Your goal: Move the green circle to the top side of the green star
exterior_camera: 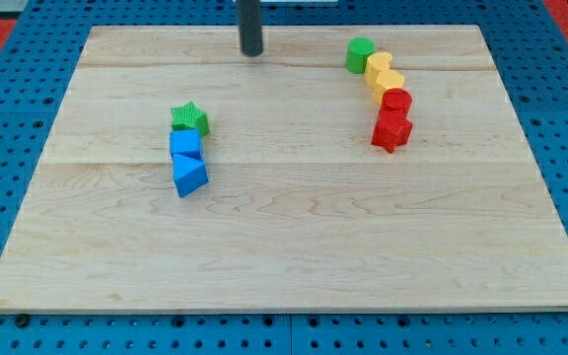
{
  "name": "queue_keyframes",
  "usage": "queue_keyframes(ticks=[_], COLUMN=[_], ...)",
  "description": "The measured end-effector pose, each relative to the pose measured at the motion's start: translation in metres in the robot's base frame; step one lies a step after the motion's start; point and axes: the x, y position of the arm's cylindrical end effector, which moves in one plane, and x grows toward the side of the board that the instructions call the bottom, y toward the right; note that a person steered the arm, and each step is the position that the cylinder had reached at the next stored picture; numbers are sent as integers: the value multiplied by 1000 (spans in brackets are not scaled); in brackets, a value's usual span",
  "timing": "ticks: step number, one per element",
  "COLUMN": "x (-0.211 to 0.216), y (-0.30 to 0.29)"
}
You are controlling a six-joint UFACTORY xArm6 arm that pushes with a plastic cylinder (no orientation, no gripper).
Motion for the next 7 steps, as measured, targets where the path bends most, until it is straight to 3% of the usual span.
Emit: queue_keyframes(ticks=[1, 3, 4, 7], x=[-20, 13, 42, 44], y=[64, 180, 172, 125])
